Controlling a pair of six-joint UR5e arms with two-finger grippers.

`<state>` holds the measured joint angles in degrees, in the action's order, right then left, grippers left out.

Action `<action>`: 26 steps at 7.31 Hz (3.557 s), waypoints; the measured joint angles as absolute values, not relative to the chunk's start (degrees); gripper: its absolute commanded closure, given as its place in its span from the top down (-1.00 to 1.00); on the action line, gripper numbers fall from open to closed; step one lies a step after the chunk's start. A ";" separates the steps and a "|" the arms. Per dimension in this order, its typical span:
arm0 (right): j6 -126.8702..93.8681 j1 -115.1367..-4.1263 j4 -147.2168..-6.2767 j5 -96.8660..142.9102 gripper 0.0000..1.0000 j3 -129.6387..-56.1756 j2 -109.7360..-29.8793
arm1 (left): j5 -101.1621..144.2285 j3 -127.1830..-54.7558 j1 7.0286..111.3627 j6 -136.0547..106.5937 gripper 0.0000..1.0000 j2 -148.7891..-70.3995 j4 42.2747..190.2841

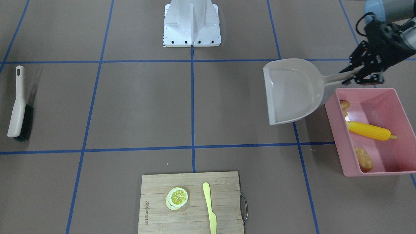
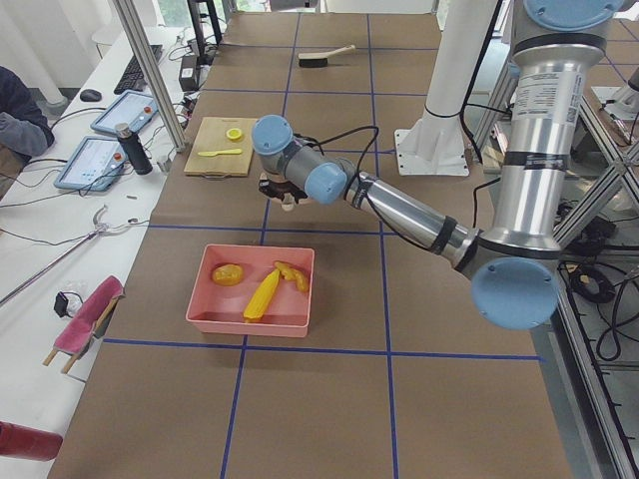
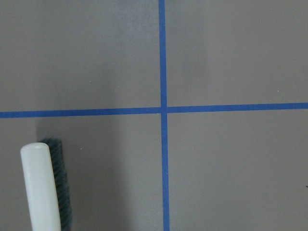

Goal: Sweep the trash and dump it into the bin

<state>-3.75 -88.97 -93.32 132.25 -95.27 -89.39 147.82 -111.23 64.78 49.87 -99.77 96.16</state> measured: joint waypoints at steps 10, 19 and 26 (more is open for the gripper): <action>-12.75 -90.26 -77.02 130.81 1.00 -90.22 -91.68 | 136.32 -103.93 43.98 33.26 -0.97 -112.63 105.02; -18.05 -89.59 -79.24 133.34 1.00 -91.19 -90.58 | 132.83 -103.94 42.92 32.84 0.98 -112.62 108.49; -5.50 -86.64 -90.43 133.08 1.00 -98.15 -92.21 | 133.56 -104.69 76.56 2.00 0.98 -87.74 107.34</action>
<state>-5.50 -86.64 -90.43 133.08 -98.15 -92.21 133.56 -104.69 76.56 2.00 -87.74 107.34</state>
